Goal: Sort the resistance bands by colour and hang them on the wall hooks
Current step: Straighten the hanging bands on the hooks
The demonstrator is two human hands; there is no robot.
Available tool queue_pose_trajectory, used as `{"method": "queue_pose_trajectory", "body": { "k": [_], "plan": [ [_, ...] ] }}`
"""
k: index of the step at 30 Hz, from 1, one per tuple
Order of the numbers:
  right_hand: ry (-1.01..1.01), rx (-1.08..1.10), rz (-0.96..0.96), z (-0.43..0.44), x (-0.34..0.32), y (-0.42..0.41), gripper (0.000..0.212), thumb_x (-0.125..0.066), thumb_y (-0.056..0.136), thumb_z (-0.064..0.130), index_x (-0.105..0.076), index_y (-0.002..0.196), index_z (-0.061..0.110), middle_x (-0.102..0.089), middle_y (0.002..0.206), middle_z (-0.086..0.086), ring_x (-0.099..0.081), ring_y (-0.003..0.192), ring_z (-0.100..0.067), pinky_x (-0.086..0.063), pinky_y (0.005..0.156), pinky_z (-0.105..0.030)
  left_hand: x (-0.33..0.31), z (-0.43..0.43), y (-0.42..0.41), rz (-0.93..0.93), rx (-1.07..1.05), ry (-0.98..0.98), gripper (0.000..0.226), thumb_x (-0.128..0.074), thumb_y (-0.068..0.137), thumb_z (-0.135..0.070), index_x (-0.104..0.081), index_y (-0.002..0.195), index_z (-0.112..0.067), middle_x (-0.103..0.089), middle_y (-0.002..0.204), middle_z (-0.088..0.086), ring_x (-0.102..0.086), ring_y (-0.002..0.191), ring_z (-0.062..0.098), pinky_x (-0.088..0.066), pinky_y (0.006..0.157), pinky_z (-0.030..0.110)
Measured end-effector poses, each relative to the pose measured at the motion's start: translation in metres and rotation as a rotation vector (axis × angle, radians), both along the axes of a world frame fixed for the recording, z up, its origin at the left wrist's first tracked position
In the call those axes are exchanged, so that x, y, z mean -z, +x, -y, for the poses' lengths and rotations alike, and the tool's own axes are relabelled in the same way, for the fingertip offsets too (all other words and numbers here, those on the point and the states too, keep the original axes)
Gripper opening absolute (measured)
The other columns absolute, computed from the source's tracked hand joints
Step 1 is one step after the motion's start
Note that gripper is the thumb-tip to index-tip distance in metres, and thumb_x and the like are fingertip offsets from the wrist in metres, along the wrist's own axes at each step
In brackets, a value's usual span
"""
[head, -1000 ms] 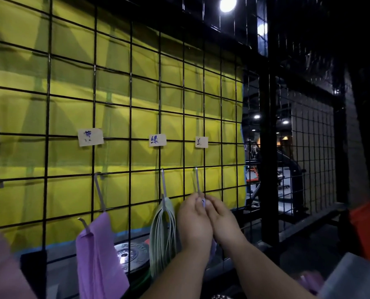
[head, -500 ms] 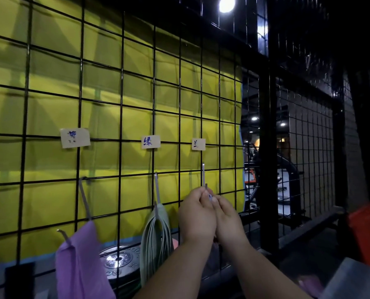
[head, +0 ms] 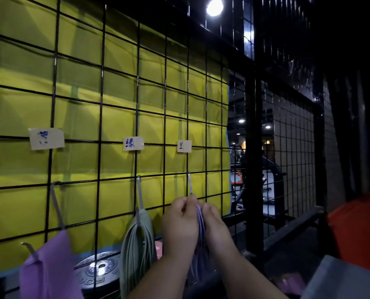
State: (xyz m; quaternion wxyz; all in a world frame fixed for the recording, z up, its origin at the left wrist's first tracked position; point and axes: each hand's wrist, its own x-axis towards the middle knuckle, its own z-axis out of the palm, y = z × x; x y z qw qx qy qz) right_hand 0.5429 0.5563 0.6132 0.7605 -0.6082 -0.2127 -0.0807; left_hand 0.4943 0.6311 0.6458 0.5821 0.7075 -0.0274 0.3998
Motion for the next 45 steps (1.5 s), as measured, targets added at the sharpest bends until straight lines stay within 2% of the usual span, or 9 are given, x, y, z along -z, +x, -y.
{"method": "queue_pose_trajectory", "body": {
  "k": [3, 7, 16, 21, 26, 31, 38, 42, 45],
  "plan": [
    [0.004, -0.025, -0.09, 0.0, -0.004, 0.0, 0.04, -0.038, 0.1, 0.047, -0.068, 0.11, 0.022, -0.071, 0.104, -0.013, -0.069, 0.098, -0.027, -0.052, 0.092, -0.05, -0.005, -0.001, 0.0, -0.061, 0.061, -0.096, 0.031, -0.052, 0.095, -0.035, -0.068, 0.077, -0.016, -0.066, 0.068, 0.0, -0.06, 0.065, 0.011, -0.041, 0.055, 0.022],
    [0.021, -0.05, -0.18, -0.003, -0.01, -0.002, 0.045, -0.038, 0.098, 0.051, -0.076, 0.094, 0.027, -0.075, 0.097, -0.007, -0.07, 0.095, -0.024, -0.052, 0.094, -0.045, -0.012, 0.0, -0.004, -0.101, 0.125, -0.158, 0.031, -0.052, 0.096, -0.036, -0.067, 0.074, -0.019, -0.066, 0.071, -0.001, -0.062, 0.071, 0.016, -0.042, 0.06, 0.026],
    [-0.102, 0.06, -0.059, -0.006, -0.009, 0.003, 0.053, -0.028, 0.101, 0.048, -0.073, 0.092, 0.021, -0.074, 0.082, 0.0, -0.07, 0.074, -0.009, -0.052, 0.06, -0.02, -0.014, 0.001, 0.001, -0.12, 0.335, -0.41, 0.031, -0.056, 0.094, -0.036, -0.069, 0.074, -0.015, -0.071, 0.078, 0.011, -0.068, 0.081, 0.031, -0.054, 0.082, 0.046],
    [-0.17, 0.139, 0.018, -0.008, -0.006, 0.007, 0.048, -0.032, 0.098, 0.056, -0.071, 0.1, 0.028, -0.073, 0.096, 0.001, -0.068, 0.094, -0.014, -0.053, 0.09, -0.038, -0.014, 0.003, -0.001, -0.084, 0.453, -0.535, 0.031, -0.054, 0.096, -0.032, -0.062, 0.077, -0.009, -0.067, 0.064, -0.001, -0.066, 0.061, 0.012, -0.052, 0.072, 0.037],
    [-0.247, 0.187, 0.136, 0.005, -0.018, 0.007, 0.035, -0.036, 0.102, 0.042, -0.066, 0.1, 0.024, -0.069, 0.101, -0.004, -0.064, 0.096, -0.011, -0.046, 0.077, -0.016, -0.016, 0.006, 0.0, -0.062, 0.471, -0.623, 0.034, -0.051, 0.097, -0.032, -0.055, 0.07, -0.012, -0.059, 0.076, 0.007, -0.057, 0.068, 0.019, -0.042, 0.058, 0.029],
    [-0.225, 0.187, 0.133, 0.003, -0.01, 0.015, 0.036, -0.04, 0.099, 0.046, -0.067, 0.098, 0.024, -0.07, 0.098, -0.011, -0.065, 0.098, -0.028, -0.05, 0.088, -0.044, -0.012, 0.013, 0.006, -0.07, 0.516, -0.729, 0.035, -0.05, 0.097, -0.032, -0.052, 0.068, -0.014, -0.056, 0.076, 0.005, -0.054, 0.067, 0.019, -0.04, 0.056, 0.029],
    [-0.177, 0.111, 0.108, -0.004, 0.003, 0.017, 0.032, -0.039, 0.101, 0.04, -0.067, 0.096, 0.024, -0.07, 0.095, -0.007, -0.066, 0.086, -0.014, -0.052, 0.081, -0.033, -0.002, 0.007, 0.018, -0.04, 0.5, -0.764, 0.029, -0.059, 0.093, -0.032, -0.06, 0.069, -0.015, -0.06, 0.074, 0.003, -0.06, 0.078, 0.02, -0.051, 0.085, 0.039],
    [-0.181, 0.085, 0.138, -0.003, 0.007, 0.019, 0.031, -0.039, 0.101, 0.04, -0.065, 0.096, 0.024, -0.07, 0.09, 0.0, -0.065, 0.082, -0.006, -0.051, 0.073, -0.022, 0.002, 0.006, 0.02, -0.036, 0.466, -0.718, 0.028, -0.061, 0.091, -0.033, -0.064, 0.071, -0.015, -0.063, 0.075, 0.005, -0.061, 0.08, 0.022, -0.05, 0.092, 0.045],
    [-0.164, 0.029, 0.115, -0.003, 0.01, 0.016, 0.034, -0.04, 0.1, 0.043, -0.065, 0.1, 0.019, -0.07, 0.09, -0.004, -0.067, 0.084, -0.012, -0.053, 0.072, -0.025, 0.006, 0.005, 0.019, -0.019, 0.432, -0.67, 0.025, -0.06, 0.091, -0.035, -0.068, 0.08, -0.013, -0.067, 0.085, 0.01, -0.064, 0.086, 0.026, -0.051, 0.093, 0.048]
  ]
}}
